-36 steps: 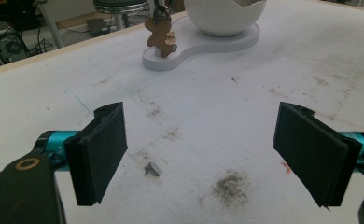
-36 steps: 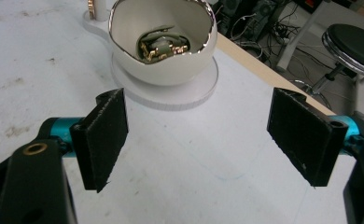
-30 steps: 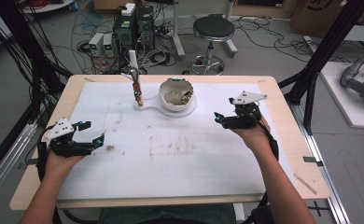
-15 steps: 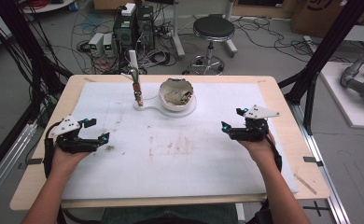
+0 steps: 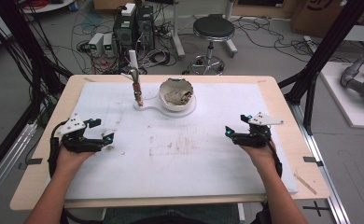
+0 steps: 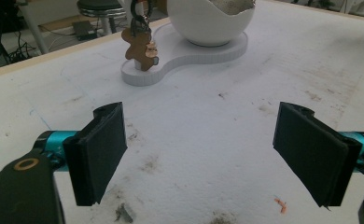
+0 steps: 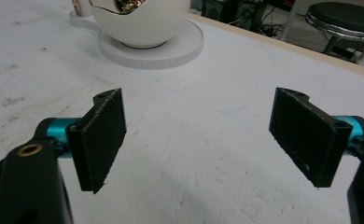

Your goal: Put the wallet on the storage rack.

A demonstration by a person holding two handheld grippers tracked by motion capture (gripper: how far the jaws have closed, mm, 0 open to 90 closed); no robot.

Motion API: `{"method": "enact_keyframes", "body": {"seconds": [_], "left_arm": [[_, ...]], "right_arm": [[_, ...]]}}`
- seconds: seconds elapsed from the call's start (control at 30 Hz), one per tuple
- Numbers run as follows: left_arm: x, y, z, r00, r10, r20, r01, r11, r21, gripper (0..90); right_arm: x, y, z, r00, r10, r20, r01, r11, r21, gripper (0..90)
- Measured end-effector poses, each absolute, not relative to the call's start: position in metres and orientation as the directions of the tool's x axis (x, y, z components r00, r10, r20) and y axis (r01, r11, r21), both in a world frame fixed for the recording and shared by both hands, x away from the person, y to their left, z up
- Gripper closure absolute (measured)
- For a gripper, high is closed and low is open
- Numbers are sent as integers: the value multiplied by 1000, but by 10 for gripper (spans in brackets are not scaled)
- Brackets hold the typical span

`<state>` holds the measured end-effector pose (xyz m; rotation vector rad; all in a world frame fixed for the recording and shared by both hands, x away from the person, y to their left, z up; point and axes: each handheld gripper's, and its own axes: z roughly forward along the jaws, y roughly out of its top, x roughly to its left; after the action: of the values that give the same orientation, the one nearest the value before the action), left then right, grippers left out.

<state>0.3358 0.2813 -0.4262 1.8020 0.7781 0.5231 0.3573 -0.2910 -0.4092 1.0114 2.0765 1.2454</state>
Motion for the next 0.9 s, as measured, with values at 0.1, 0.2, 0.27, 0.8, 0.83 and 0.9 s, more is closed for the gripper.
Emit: {"method": "enact_keyframes", "body": {"seconds": [0.1, 0.2, 0.27, 0.8, 0.83, 0.9], "left_arm": [[337, 279, -427, 697, 717, -12, 258, -235, 937, 172], [338, 277, -428, 705, 709, -12, 259, -241, 935, 172], [338, 276, -428, 709, 705, -10, 259, -248, 933, 172], [338, 277, -428, 707, 707, -11, 262, -247, 933, 172], [338, 277, -428, 707, 707, -11, 262, -247, 933, 172], [338, 277, -428, 706, 709, -12, 262, -245, 934, 172]], "right_arm": [[357, -294, -409, -583, 812, -40, 340, 288, 895, 192], [357, -295, -409, -582, 812, -35, 346, 286, 894, 192], [357, -295, -409, -579, 814, -32, 352, 286, 891, 193], [358, -296, -410, -579, 815, -32, 358, 289, 888, 193], [357, -295, -410, -579, 815, -28, 361, 286, 888, 193], [358, -295, -410, -581, 813, -33, 359, 292, 887, 193]]}}
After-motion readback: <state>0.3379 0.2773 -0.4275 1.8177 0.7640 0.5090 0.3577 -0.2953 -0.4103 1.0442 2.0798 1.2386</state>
